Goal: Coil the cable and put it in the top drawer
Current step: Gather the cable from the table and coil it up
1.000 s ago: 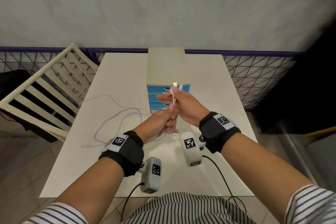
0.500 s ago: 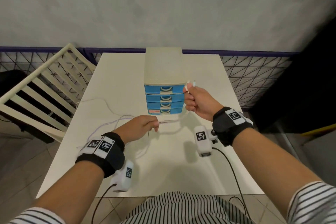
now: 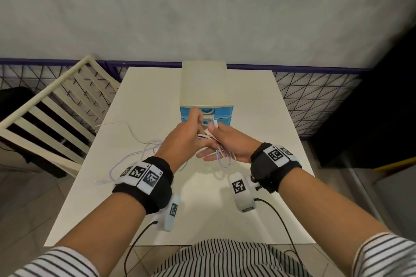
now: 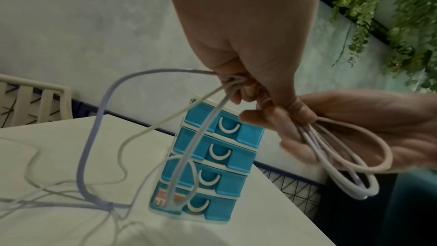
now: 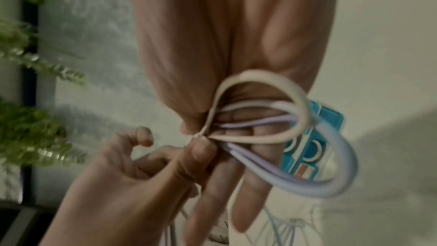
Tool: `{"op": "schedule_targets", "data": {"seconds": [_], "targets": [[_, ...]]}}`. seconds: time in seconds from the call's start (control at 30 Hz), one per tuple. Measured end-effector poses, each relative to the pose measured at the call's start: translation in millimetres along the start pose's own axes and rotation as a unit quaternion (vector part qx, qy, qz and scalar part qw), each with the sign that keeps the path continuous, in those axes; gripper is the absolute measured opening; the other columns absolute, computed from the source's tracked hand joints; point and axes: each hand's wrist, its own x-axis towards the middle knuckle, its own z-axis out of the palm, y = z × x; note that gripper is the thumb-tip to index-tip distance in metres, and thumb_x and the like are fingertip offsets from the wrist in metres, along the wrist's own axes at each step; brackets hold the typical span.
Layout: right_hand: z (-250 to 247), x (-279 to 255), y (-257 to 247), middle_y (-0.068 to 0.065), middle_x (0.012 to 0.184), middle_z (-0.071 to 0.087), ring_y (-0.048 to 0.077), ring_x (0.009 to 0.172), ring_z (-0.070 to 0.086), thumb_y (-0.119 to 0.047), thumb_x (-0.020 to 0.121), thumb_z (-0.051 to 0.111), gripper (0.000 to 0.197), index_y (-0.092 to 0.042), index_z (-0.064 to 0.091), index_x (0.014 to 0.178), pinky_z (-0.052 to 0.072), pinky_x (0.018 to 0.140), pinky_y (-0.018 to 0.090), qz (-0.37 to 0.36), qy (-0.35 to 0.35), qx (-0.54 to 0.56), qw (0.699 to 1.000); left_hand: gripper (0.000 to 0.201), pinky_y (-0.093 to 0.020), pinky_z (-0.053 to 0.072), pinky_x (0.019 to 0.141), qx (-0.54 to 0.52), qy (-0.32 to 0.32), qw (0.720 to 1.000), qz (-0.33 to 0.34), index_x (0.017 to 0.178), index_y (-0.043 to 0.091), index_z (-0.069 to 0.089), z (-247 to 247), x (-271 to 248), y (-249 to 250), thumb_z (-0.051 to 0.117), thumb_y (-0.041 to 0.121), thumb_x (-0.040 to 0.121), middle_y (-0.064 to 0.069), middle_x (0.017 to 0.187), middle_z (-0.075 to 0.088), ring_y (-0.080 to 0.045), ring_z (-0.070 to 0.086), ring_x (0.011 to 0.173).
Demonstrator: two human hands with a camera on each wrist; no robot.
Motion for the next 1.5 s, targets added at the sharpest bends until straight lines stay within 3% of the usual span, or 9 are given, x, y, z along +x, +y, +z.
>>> {"op": "schedule_targets", "data": {"seconds": [0.2,0.37,0.57,0.77,0.87,1.13,1.3,1.4,1.5], "targets": [[1,-6,3,0.014,0.093,0.07,0.009,0.055,0.066,-0.04,0.101,0.03,0.045,-0.007,0.06,0.107,0.055,0.057,0.02,0.01,-0.03,-0.021,0.999,0.073,-0.036,0.037,0.05,0.074,0.011,0.997,-0.026,0.097,0.026,0.025,-3,-3,4,0.083,0.045,0.057,-0.005,0.062,0.052,-0.029,0.05,0.055],[-5,-8,6,0.016,0.102,0.07,0.008,0.056,0.058,-0.04,0.1,0.034,0.039,-0.013,0.061,0.099,0.05,0.059,0.019,0.044,-0.068,-0.012,0.997,0.078,-0.032,0.035,0.048,0.092,-0.004,0.995,-0.028,0.105,0.027,0.024,0,0,0,0.083,0.046,0.057,0.001,0.061,0.049,-0.024,0.049,0.054],[-5,-7,-2,0.006,0.065,0.068,0.013,0.044,0.04,-0.039,0.101,0.033,0.047,-0.015,0.043,0.063,0.037,0.046,0.016,0.008,-0.059,-0.233,0.971,0.065,-0.033,0.041,0.058,0.078,-0.076,0.988,-0.114,0.1,0.021,0.037,2,4,-7,0.078,0.053,0.061,0.002,0.068,0.052,-0.018,0.049,0.06],[-23,-2,-4,0.0,0.059,0.041,0.01,0.048,0.034,-0.025,0.101,0.039,0.025,-0.015,0.045,0.078,0.031,0.048,0.022,-0.008,0.137,-0.176,0.975,0.043,-0.024,0.04,0.054,-0.07,-0.26,0.947,-0.177,0.074,0.017,0.052,-14,3,-26,0.034,0.049,0.095,0.005,0.054,0.042,-0.011,0.038,0.044],[-24,1,3,0.0,0.063,0.035,0.011,0.052,0.029,-0.02,0.102,0.033,0.024,-0.017,0.039,0.079,0.03,0.051,0.025,-0.019,0.156,-0.133,0.979,0.039,-0.024,0.035,0.055,-0.174,-0.251,0.938,-0.161,0.077,0.017,0.047,-11,-1,-22,0.024,0.038,0.1,0.01,0.052,0.035,-0.007,0.031,0.043],[-5,7,11,-0.001,0.067,0.036,0.011,0.055,0.033,-0.039,0.102,0.025,0.032,-0.017,0.046,0.092,0.036,0.053,0.023,0.0,0.153,-0.038,0.988,0.034,-0.025,0.034,0.054,-0.123,-0.182,0.967,-0.127,0.073,0.02,0.038,22,-3,-7,0.023,0.033,0.1,0.001,0.066,0.04,-0.013,0.036,0.057],[10,15,14,0.011,0.084,0.055,0.021,0.075,0.05,-0.063,0.089,0.036,0.057,-0.01,0.047,0.108,0.043,0.063,0.026,0.009,0.104,-0.062,0.993,0.037,-0.027,0.047,0.079,-0.046,-0.186,0.978,-0.086,0.129,0.015,0.043,27,-1,4,0.022,0.027,0.101,0.002,0.096,0.056,-0.011,0.055,0.085],[10,15,16,0.014,0.094,0.054,0.018,0.071,0.053,-0.049,0.093,0.045,0.038,-0.015,0.046,0.109,0.045,0.059,0.021,0.004,0.08,-0.037,0.996,0.037,-0.034,0.048,0.092,0.011,-0.198,0.978,-0.066,0.132,0.009,0.044,27,0,2,0.028,0.015,0.1,-0.015,0.116,0.062,-0.027,0.06,0.104],[7,12,16,0.003,0.075,0.054,0.007,0.057,0.052,-0.038,0.099,0.04,0.023,-0.015,0.045,0.1,0.045,0.049,0.015,0.002,0.079,-0.022,0.997,0.038,-0.04,0.045,0.101,0.01,-0.221,0.972,-0.078,0.133,0.009,0.044,27,0,-3,0.028,0.022,0.101,-0.016,0.126,0.058,-0.027,0.057,0.113]]}}
